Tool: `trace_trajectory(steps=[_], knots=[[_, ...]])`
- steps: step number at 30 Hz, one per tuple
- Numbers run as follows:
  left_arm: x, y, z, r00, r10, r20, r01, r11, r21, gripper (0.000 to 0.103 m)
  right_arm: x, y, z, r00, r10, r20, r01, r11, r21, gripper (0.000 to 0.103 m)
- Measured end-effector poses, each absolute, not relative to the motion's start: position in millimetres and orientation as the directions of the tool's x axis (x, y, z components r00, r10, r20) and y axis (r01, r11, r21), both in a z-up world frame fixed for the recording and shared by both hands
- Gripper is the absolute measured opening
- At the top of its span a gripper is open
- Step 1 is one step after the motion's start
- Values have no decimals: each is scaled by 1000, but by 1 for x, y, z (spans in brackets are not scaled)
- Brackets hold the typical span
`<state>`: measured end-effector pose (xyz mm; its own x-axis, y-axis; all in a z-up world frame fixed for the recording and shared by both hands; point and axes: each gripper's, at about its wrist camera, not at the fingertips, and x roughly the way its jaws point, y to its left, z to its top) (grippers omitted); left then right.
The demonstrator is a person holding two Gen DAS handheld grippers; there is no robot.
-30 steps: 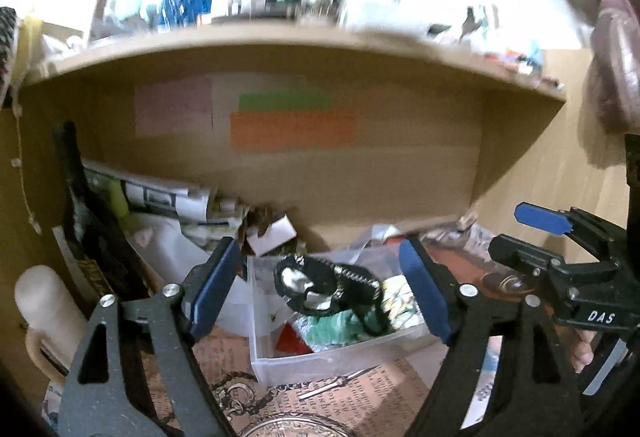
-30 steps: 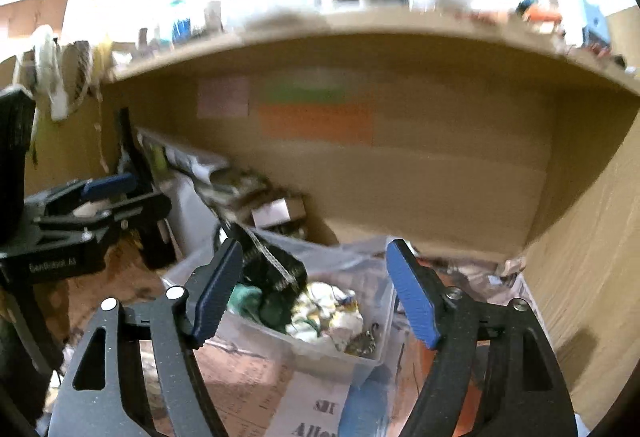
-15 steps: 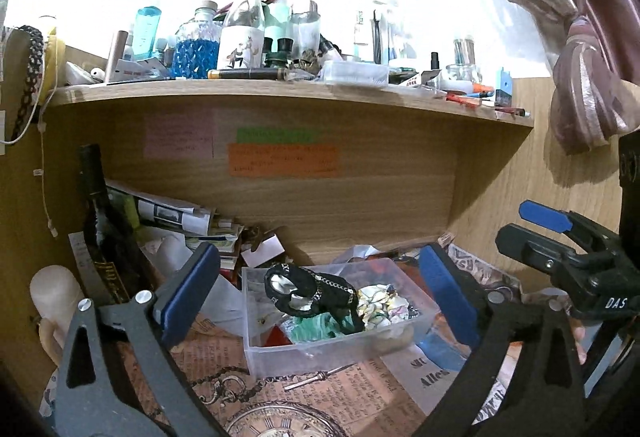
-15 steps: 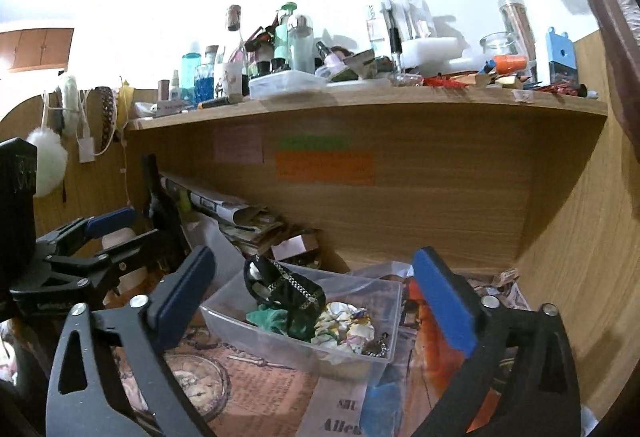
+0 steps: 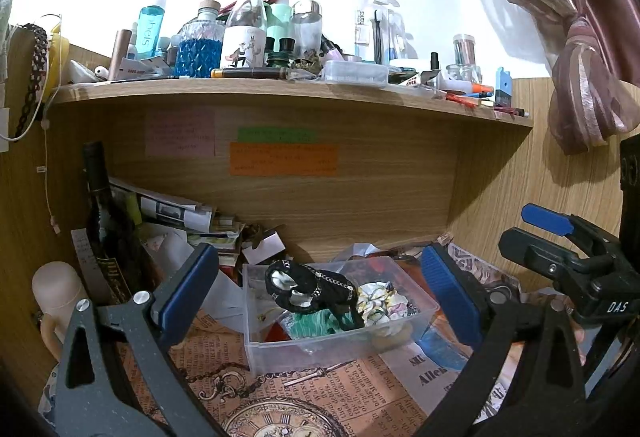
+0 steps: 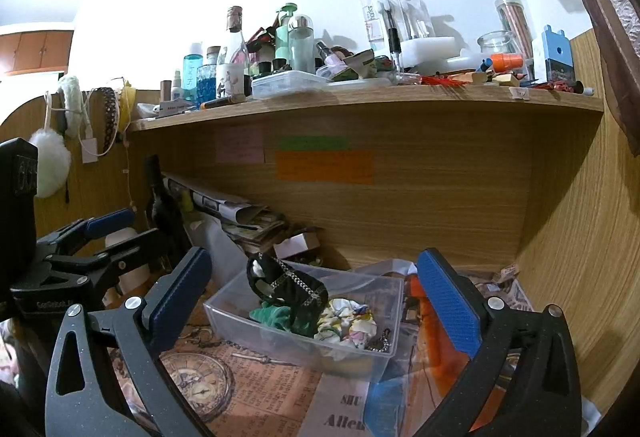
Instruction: Organize soft objects
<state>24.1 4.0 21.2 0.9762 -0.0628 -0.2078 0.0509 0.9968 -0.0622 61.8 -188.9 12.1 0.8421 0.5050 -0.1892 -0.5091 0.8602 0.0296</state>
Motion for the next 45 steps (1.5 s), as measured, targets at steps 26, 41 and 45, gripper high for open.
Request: trace_trajectory(steps=[26, 41, 45], knots=[[25, 4, 19, 974, -70, -214, 59, 997, -57, 103, 63, -187, 10, 835, 514, -198, -519, 854, 30, 103], [29, 5, 15, 970, -95, -225, 85, 995, -54, 103, 65, -188, 6, 835, 510, -207, -516, 856, 31, 103], [30, 5, 14, 968, -98, -230, 88, 995, -56, 103, 66, -189, 5, 834, 510, -208, -516, 856, 33, 103]])
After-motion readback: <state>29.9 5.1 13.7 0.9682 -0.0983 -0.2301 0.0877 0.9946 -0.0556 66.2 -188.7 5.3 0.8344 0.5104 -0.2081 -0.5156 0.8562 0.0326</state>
